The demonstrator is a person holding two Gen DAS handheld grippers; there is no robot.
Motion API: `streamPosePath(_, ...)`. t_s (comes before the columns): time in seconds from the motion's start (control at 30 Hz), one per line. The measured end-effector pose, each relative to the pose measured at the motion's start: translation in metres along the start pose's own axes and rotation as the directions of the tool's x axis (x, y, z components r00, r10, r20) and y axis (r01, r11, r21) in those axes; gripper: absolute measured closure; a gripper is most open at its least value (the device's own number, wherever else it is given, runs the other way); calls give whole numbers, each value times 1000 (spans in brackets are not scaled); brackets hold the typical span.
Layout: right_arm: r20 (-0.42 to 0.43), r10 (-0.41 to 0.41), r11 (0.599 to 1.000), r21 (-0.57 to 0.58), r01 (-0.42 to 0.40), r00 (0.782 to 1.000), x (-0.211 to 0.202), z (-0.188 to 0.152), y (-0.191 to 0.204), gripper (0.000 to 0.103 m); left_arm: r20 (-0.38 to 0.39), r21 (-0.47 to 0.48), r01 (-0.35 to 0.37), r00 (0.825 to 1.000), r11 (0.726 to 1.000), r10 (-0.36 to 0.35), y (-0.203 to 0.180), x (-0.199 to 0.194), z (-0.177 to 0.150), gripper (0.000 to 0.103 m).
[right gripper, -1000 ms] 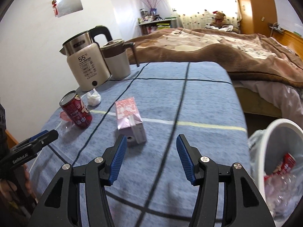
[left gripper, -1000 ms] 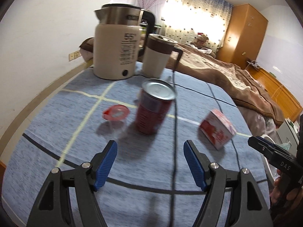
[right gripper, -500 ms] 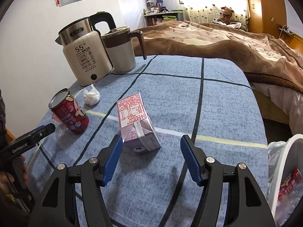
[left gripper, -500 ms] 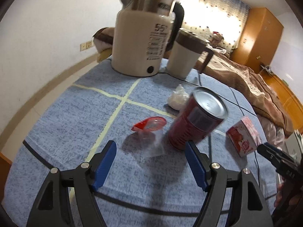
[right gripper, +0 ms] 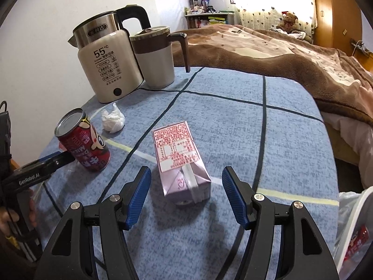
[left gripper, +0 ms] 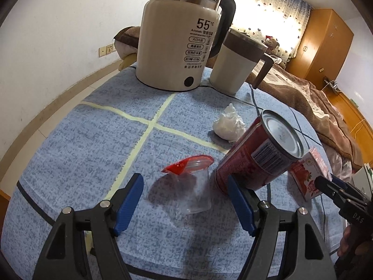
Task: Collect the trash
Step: 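Grasp the red-lidded plastic cup with the left tool while the right tool grasps the pink milk carton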
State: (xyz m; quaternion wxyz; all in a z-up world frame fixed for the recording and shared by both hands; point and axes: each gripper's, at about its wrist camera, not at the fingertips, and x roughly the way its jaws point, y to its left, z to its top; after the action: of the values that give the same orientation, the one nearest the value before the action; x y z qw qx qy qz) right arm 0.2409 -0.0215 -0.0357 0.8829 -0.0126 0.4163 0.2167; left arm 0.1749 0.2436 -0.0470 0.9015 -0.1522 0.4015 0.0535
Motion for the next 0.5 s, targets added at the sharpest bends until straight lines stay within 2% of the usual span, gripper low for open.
streamPosePath(0.17,-17,-7,1000,26,8,1000,10,-1,-2,39,0,-1,7,1000,1000,-7,-3,6,5,37)
streamPosePath(0.23,-17,3,999,36,-2,1000,10,-1,-3,41,-10,5,9,1000,1000,-9,-3,9,5,45)
streamPosePath(0.3,-9,0,999,38,0,1000,10,-1,-4,55,-13,5,9,1000,1000,-9,-3,11,4,51)
streamPosePath(0.37,-9,0,999,43,0,1000,10,0,-4,62,-9,8,8,1000,1000,-8,-4,11,5,58)
streamPosePath(0.5,-4,6,999,49,-6,1000,10,-2,-4,64,-13,14,15,1000,1000,-15,-6,13,5,61)
